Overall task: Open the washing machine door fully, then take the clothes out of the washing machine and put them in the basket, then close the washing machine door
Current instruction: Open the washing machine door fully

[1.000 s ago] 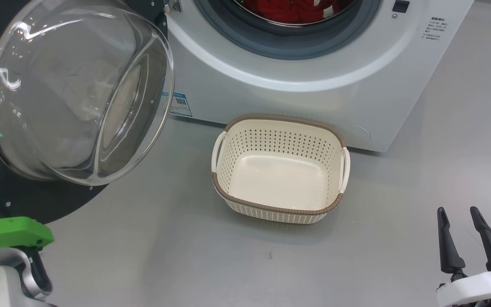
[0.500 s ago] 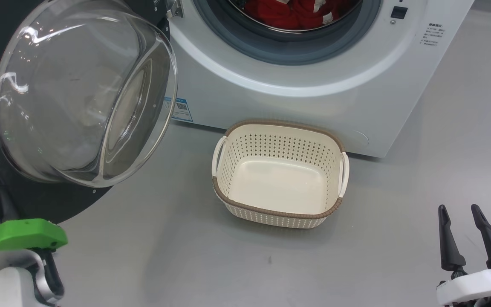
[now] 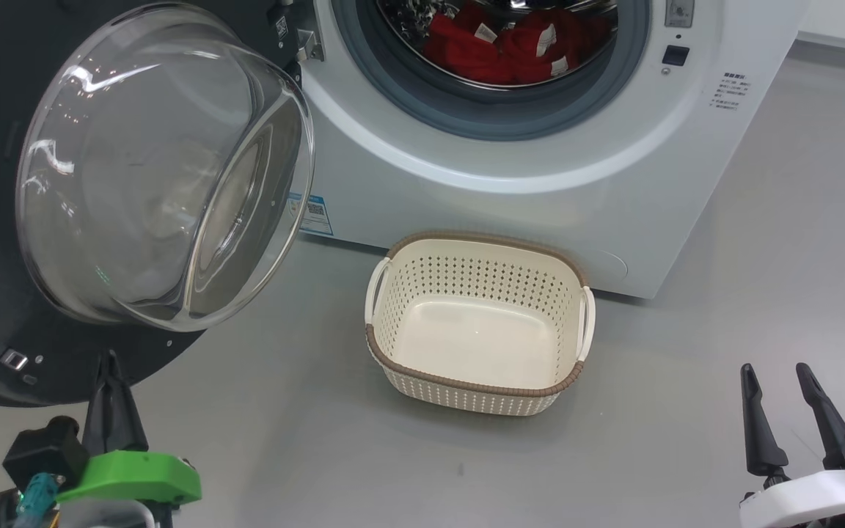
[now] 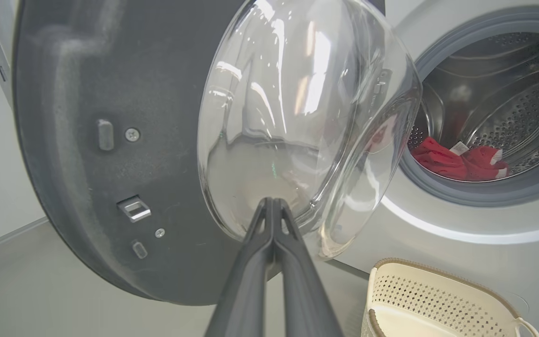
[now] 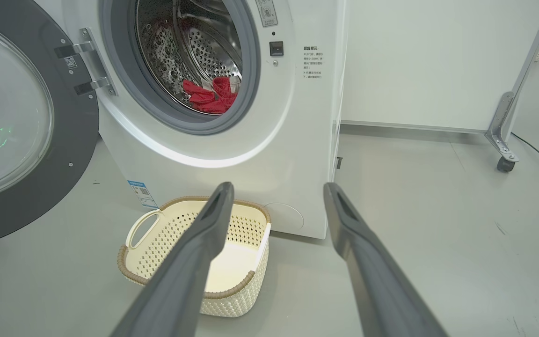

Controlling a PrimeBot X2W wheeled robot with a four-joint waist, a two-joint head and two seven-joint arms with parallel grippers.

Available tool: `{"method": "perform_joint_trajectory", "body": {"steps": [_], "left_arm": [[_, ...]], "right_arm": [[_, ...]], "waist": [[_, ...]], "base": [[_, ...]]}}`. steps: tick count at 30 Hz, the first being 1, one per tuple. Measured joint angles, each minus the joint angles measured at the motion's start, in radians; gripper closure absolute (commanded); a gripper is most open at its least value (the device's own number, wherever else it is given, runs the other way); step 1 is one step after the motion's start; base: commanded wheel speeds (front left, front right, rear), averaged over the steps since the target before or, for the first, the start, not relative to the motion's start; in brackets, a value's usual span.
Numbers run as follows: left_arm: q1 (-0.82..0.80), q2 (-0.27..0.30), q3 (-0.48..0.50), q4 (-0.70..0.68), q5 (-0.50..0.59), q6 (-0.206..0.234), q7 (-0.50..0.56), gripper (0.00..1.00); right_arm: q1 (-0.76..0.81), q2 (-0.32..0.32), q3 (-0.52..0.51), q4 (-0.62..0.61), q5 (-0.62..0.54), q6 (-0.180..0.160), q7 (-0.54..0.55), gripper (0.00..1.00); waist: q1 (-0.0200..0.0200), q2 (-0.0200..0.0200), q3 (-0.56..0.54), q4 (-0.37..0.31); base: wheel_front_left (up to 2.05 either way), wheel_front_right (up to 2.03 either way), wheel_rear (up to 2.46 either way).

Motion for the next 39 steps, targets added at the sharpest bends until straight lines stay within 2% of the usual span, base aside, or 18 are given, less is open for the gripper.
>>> {"method": "perform_joint_trajectory", "body": {"steps": [14, 15, 16, 18, 21, 25, 26, 27, 28, 29, 39], "left_arm": [[0.076, 0.013, -0.187, -0.092, -0.015, 0.000, 0.000, 1.00], [0.080, 0.012, -0.195, -0.095, -0.015, 0.000, 0.000, 0.95], [0.083, 0.013, -0.202, -0.096, -0.013, 0.000, 0.000, 0.95], [0.083, 0.015, -0.217, -0.097, -0.010, 0.000, 0.000, 0.86], [0.084, 0.016, -0.233, -0.100, 0.003, 0.000, 0.000, 0.67], [0.089, 0.016, -0.240, -0.097, 0.017, 0.000, 0.000, 0.51], [0.094, 0.016, -0.241, -0.095, 0.019, 0.000, 0.000, 0.36], [0.098, 0.016, -0.241, -0.093, 0.020, 0.000, 0.000, 0.15], [0.100, 0.017, -0.242, -0.093, 0.020, 0.000, 0.000, 0.05], [0.102, 0.017, -0.243, -0.092, 0.020, 0.000, 0.000, 0.00], [0.103, 0.020, -0.234, -0.067, 0.040, 0.000, 0.000, 0.00]], "right_arm": [[-0.001, 0.022, 0.037, -0.030, -0.017, 0.000, 0.000, 0.00], [-0.002, 0.023, 0.041, -0.032, -0.019, 0.000, 0.000, 0.00], [-0.002, 0.023, 0.042, -0.034, -0.023, 0.000, 0.000, 0.00], [-0.003, 0.024, 0.045, -0.040, -0.025, 0.000, 0.000, 0.00], [-0.003, 0.025, 0.051, -0.046, -0.026, 0.000, 0.000, 0.00], [-0.003, 0.030, 0.060, -0.058, -0.026, 0.000, 0.000, 0.00], [-0.003, 0.031, 0.062, -0.061, -0.026, 0.000, 0.000, 0.00], [-0.003, 0.031, 0.064, -0.061, -0.026, 0.000, 0.000, 0.00], [-0.003, 0.031, 0.067, -0.062, -0.026, 0.000, 0.000, 0.00], [-0.003, 0.031, 0.070, -0.062, -0.026, 0.000, 0.000, 0.00], [0.005, 0.031, 0.065, -0.066, -0.033, 0.000, 0.000, 0.00]], "waist": [[0.0000, 0.0000, -0.023, -0.072], [0.0000, 0.0000, -0.024, -0.080], [0.0000, 0.0000, -0.025, -0.089], [0.0000, 0.0000, -0.027, -0.106], [0.0000, 0.0000, -0.029, -0.132], [0.0000, 0.0000, -0.033, -0.167], [0.0000, 0.0000, -0.034, -0.176], [0.0000, 0.0000, -0.035, -0.185], [0.0000, 0.0000, -0.036, -0.195], [0.0000, 0.0000, -0.036, -0.204], [0.0000, 0.0000, -0.049, -0.279]], "base": [[0.00, 0.00, 0.00], [0.00, 0.00, 0.00], [0.00, 0.00, 0.00], [0.00, 0.00, 0.00], [0.00, 0.00, 0.00], [0.00, 0.00, 0.00], [0.00, 0.00, 0.00], [0.00, 0.00, 0.00], [0.00, 0.00, 0.00], [0.00, 0.00, 0.00], [0.00, 0.00, 0.00]]}}
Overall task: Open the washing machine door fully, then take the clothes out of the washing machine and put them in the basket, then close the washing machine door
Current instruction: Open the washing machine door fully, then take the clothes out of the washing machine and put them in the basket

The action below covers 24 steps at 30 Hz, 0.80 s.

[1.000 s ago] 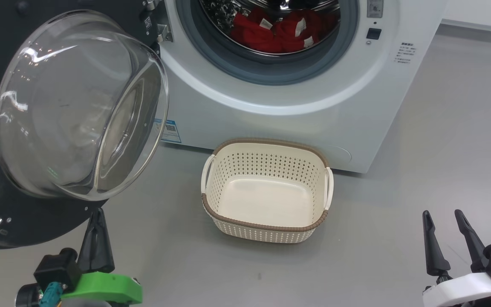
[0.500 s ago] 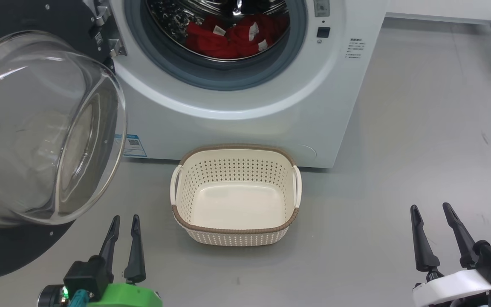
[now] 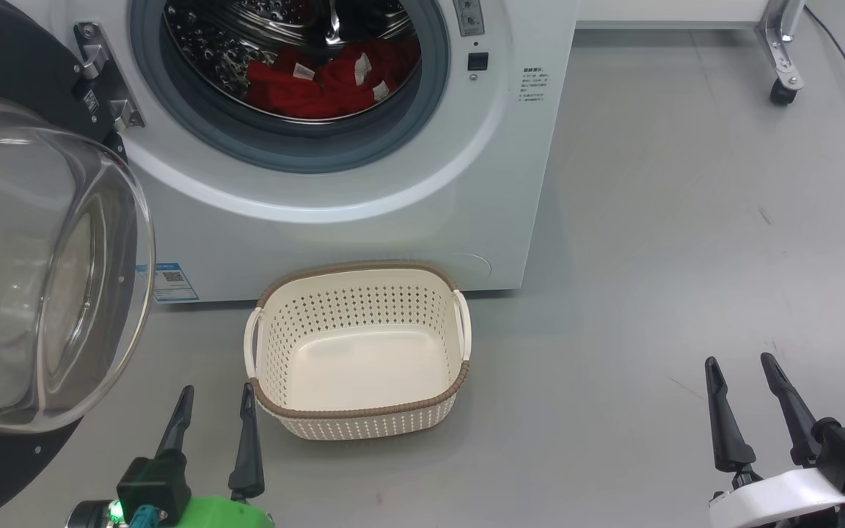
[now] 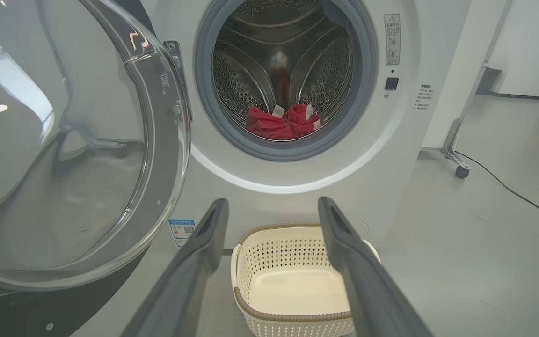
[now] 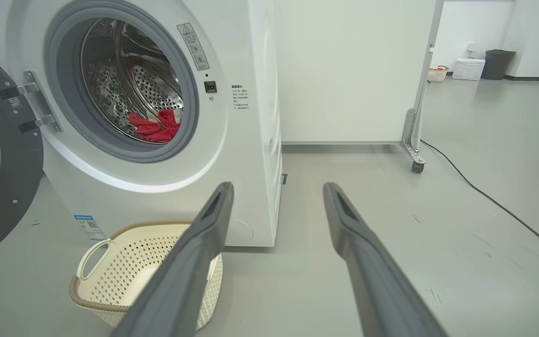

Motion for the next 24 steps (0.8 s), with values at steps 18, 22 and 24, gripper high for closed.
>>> {"method": "perform_joint_trajectory", "body": {"steps": [18, 22, 24], "left_arm": [[0.000, 0.001, -0.038, 0.032, 0.007, 0.000, 0.000, 0.00], [0.000, 0.001, -0.039, 0.033, 0.007, 0.000, 0.000, 0.00], [0.000, 0.001, -0.040, 0.035, 0.007, 0.000, 0.000, 0.00]], "right_arm": [[0.023, 0.012, -0.021, -0.011, 0.000, 0.000, 0.000, 0.00], [0.023, 0.016, -0.022, -0.011, 0.000, 0.000, 0.000, 0.00], [0.024, 0.016, -0.022, -0.012, 0.000, 0.000, 0.000, 0.00]], "waist": [[0.0000, 0.0001, -0.025, -0.029], [0.0001, 0.0001, -0.028, -0.027], [0.0000, 0.0001, -0.029, -0.025]], "base": [[0.00, 0.00, 0.00], [0.00, 0.00, 0.00], [0.00, 0.00, 0.00]]}}
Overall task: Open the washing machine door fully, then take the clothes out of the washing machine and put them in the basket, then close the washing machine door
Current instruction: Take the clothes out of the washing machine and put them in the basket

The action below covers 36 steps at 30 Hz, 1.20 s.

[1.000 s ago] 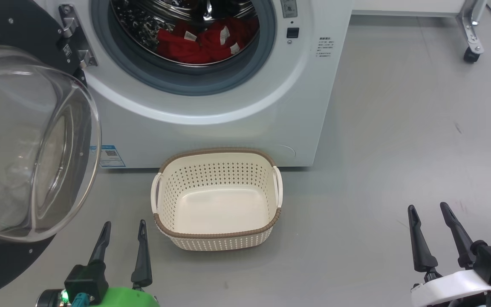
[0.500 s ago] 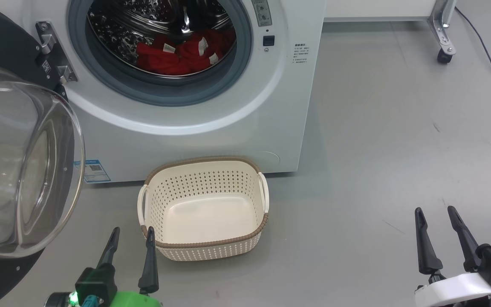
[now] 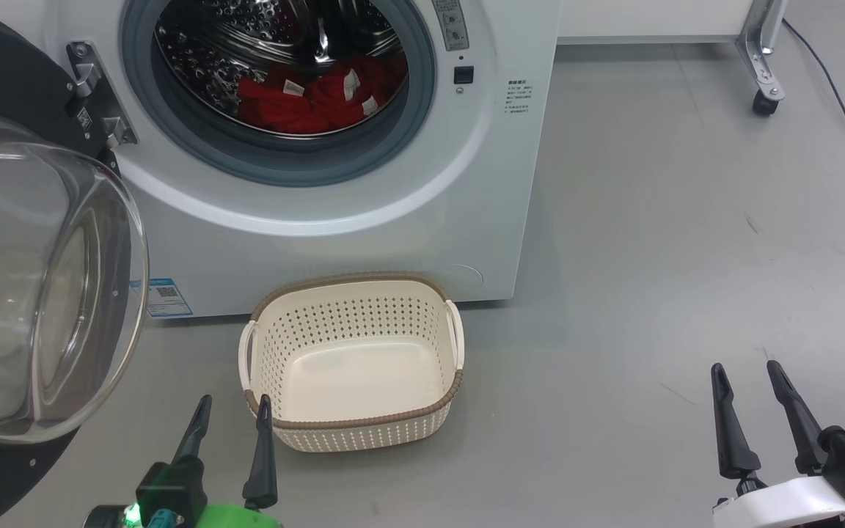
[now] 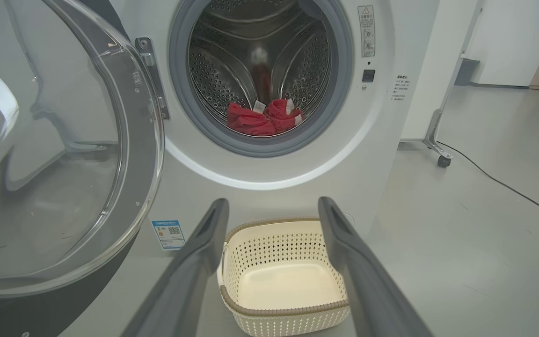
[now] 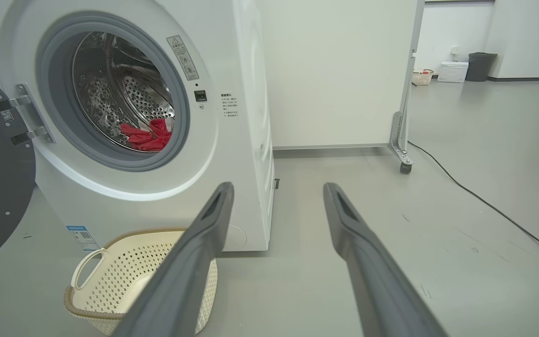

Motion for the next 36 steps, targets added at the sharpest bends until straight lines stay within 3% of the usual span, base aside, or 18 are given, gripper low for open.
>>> {"method": "perform_joint_trajectory", "body": {"steps": [17, 36], "left_arm": [[0.000, 0.000, -0.003, -0.007, 0.000, 0.000, 0.000, 0.00], [-0.001, 0.001, -0.018, -0.015, 0.000, 0.000, 0.000, 0.00]], "right_arm": [[0.005, 0.004, -0.002, -0.011, 0.000, 0.000, 0.000, 0.00], [0.010, 0.008, -0.005, -0.011, 0.000, 0.000, 0.000, 0.00]], "waist": [[0.0000, 0.0000, 0.001, 0.007], [0.0000, 0.0000, 0.002, 0.007]], "base": [[0.27, -0.27, 0.00], [0.98, -0.97, -0.01]]}}
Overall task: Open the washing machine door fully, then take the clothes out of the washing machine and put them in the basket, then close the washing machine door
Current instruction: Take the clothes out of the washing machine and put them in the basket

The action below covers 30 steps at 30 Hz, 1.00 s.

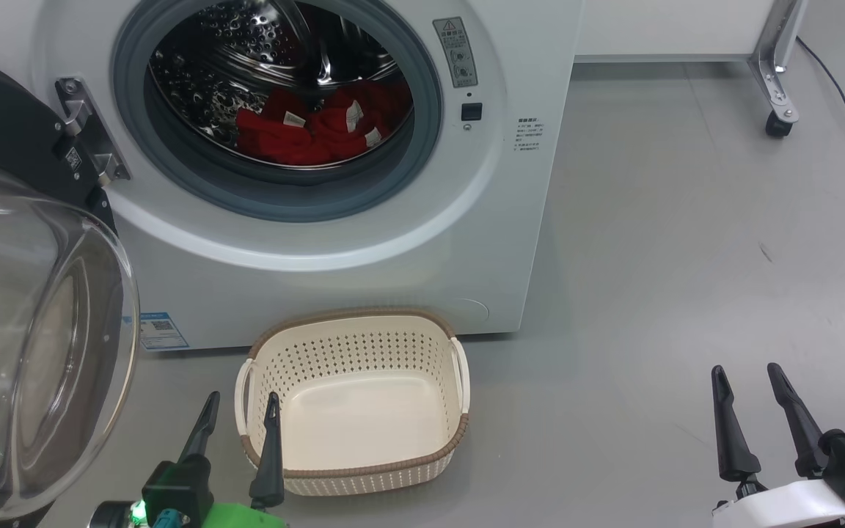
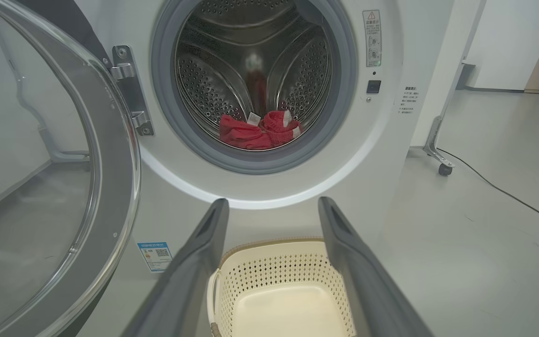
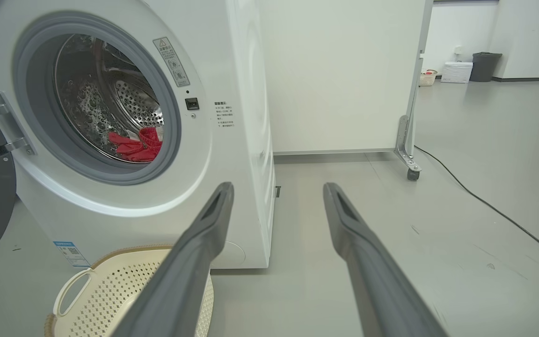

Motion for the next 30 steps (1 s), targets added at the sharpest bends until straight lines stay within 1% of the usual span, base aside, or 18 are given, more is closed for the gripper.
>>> {"method": "perform_joint_trajectory", "body": {"steps": [15, 30], "left_arm": [[0.000, 0.000, 0.010, 0.000, 0.000, 0.000, 0.000, 0.00], [0.000, 0.000, 0.014, 0.001, 0.000, 0.000, 0.000, 0.00]], "right_arm": [[0.000, 0.000, 0.001, 0.001, 0.000, 0.000, 0.000, 0.00], [0.001, 0.001, 0.001, 0.002, 0.000, 0.000, 0.000, 0.00]], "waist": [[0.0000, 0.0000, -0.006, 0.001], [0.0000, 0.0000, -0.006, 0.003]], "base": [[0.74, -0.74, 0.00], [0.15, -0.15, 0.00]]}}
